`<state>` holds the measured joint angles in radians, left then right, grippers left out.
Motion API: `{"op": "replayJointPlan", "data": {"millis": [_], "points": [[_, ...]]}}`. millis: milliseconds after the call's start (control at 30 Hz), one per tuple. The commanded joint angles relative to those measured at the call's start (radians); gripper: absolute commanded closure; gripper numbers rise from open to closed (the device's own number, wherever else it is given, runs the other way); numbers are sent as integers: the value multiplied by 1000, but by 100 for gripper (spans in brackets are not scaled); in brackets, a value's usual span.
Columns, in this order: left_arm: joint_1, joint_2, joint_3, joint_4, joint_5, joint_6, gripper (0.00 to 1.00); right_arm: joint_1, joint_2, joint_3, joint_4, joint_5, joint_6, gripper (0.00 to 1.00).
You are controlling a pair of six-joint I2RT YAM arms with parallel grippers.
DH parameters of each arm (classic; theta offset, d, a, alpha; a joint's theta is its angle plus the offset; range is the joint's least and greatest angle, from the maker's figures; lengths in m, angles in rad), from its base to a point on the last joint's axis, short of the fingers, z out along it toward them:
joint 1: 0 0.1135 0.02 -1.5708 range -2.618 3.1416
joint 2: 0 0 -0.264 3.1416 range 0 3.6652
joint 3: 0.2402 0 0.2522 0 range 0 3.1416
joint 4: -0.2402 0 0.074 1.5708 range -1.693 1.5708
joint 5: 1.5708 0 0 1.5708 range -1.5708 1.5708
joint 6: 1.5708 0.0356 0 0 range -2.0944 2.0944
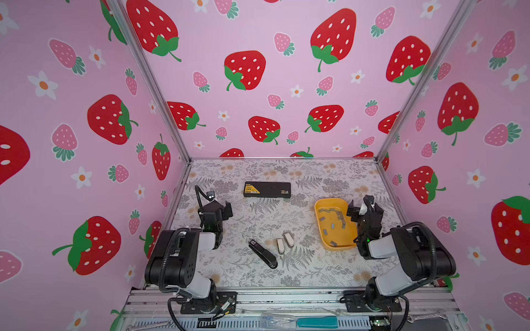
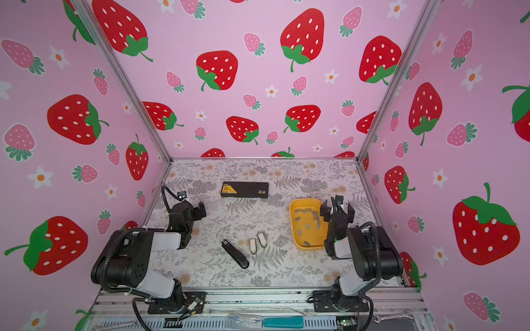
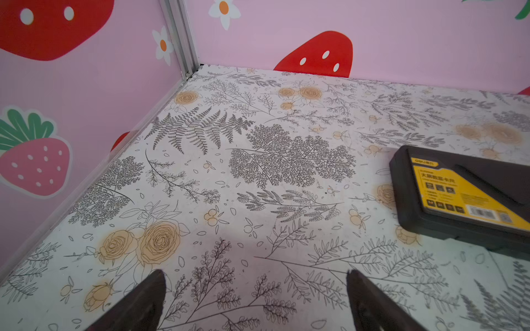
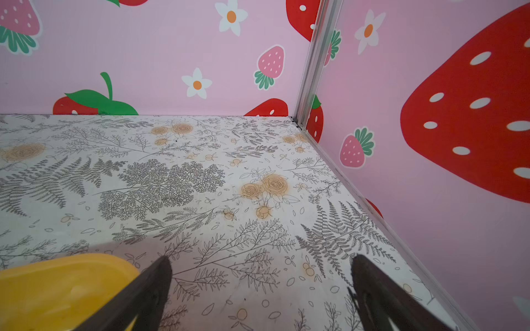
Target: Load the staples into the stapler
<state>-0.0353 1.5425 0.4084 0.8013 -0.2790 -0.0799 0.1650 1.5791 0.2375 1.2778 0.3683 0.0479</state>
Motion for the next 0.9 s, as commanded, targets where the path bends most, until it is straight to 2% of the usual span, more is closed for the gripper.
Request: {"op": "replayJointPlan", "data": {"millis": [0,867], "points": [[5,-1,20,3,0,-6,1,-5,-4,11,18,0,-5,1],[5,-5,12,14,3,-3,1,4,-6,2,34,9,-12,1]]}}
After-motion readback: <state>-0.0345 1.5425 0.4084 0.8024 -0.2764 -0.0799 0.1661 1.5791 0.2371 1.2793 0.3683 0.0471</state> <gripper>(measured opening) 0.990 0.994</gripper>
